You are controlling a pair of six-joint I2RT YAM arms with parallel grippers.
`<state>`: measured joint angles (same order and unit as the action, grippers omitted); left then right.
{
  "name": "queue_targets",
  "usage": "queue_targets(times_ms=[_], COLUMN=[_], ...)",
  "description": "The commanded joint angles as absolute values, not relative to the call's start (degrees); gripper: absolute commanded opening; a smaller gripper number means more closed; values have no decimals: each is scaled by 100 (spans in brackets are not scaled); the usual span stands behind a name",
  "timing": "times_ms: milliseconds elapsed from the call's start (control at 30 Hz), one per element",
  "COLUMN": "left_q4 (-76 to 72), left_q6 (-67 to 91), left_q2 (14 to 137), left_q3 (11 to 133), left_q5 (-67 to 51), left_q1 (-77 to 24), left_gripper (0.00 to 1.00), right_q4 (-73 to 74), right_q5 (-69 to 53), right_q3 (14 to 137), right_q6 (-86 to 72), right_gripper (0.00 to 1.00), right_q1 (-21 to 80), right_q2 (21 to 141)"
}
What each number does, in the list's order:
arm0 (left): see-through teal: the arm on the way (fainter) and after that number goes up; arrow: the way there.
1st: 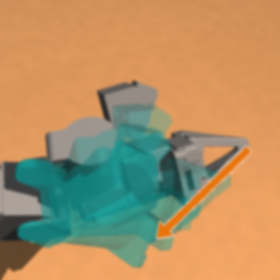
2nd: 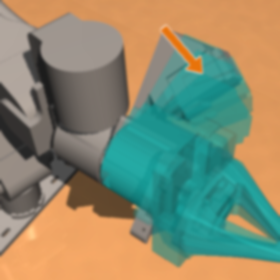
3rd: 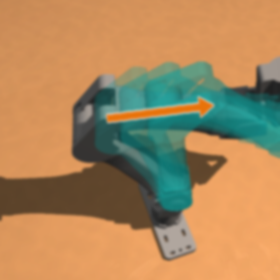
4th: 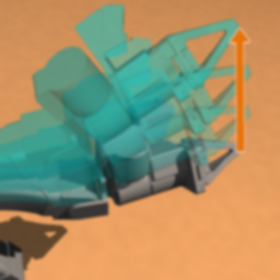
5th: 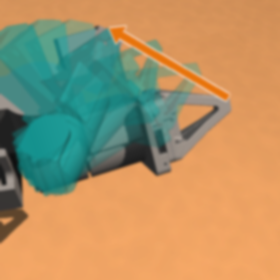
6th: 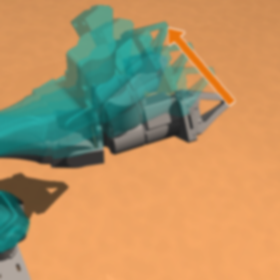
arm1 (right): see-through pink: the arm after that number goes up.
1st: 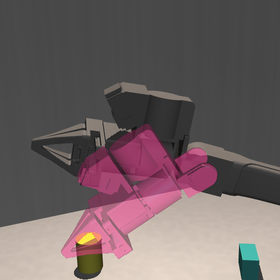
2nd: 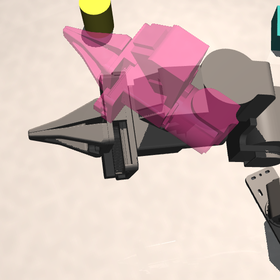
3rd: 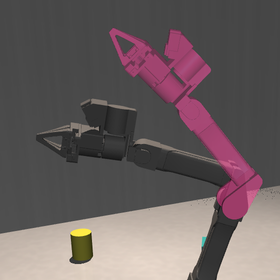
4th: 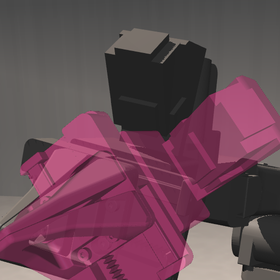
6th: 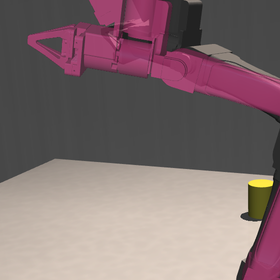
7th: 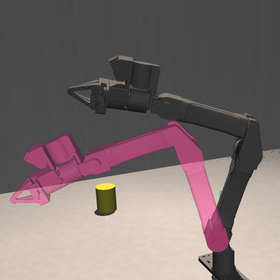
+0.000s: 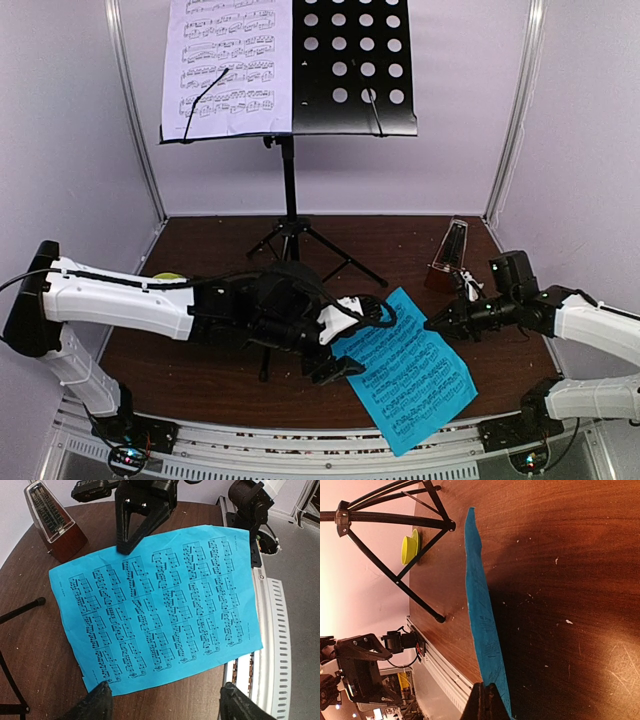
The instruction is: Set up the instrument practice props
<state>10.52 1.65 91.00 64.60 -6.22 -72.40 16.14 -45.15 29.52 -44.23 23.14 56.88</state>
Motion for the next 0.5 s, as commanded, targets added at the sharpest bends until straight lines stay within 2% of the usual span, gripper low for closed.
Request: queue_targets(times_ms=[0, 267, 467], left_q4=[853, 851, 813], left_q6=[219, 232, 375], left_q2=[8893, 8785, 8555], left_q3=[6393, 6263, 6042], left_q5=[-642, -545, -468], left_q1=[-7183, -7095, -7012], left_gripper=[75, 75, 75], right_q4=[1648, 1403, 1192], right_q5=[-4670, -5043, -5097], right_q3=[3200, 3281, 3280], right_q6=[-4209, -4253, -4611], right_gripper=[0, 0, 0], right_q1=[2333, 2335, 2333], right_q2=[5651, 5516, 4901])
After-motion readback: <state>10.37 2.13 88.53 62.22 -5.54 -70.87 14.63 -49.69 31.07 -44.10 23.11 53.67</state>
